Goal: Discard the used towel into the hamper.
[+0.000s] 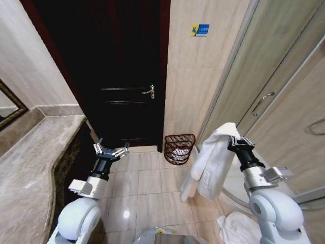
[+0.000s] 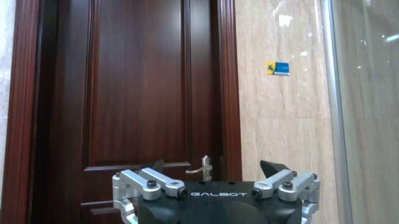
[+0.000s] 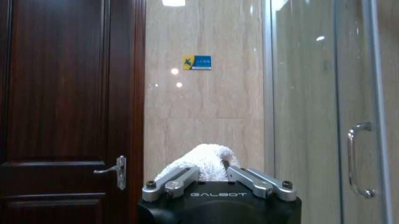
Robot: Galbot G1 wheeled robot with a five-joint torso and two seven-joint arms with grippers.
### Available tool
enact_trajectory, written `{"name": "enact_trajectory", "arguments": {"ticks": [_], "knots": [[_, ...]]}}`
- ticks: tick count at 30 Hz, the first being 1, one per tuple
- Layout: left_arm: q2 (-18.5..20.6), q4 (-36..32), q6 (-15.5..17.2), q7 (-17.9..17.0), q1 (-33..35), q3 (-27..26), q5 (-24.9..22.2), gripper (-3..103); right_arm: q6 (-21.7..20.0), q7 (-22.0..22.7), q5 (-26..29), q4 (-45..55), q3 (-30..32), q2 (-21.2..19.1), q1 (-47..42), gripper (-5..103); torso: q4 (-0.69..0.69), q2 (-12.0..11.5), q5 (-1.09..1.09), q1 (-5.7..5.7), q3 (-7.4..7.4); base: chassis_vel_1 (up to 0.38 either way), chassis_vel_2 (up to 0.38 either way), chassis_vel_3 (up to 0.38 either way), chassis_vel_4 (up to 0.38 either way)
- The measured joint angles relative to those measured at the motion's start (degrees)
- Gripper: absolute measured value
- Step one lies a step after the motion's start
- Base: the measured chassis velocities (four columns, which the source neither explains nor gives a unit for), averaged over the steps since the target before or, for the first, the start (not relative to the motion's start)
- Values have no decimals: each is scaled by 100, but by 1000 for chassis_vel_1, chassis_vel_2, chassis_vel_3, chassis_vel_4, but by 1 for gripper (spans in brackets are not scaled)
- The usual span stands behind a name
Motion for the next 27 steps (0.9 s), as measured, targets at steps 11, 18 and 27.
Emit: {"name": "enact_trajectory", "arguments": {"ticks": [11, 18, 27], "knots": [[-7, -1, 0, 7, 13, -5, 10, 100, 15, 3, 9, 4, 1, -4, -2, 3, 0, 0, 1, -1, 0, -67, 77, 67, -74], [-9, -22, 0, 10, 25, -22, 12, 100, 16, 8, 15, 10, -5, -34, 27, 3, 0, 0, 2, -1, -1, -75, 78, 67, -80], [-11, 34, -87, -14, 3, -13, -2, 100, 16, 11, 16, 10, -19, -38, 42, 3, 0, 0, 0, -1, -1, -81, 84, 81, -80]]}}
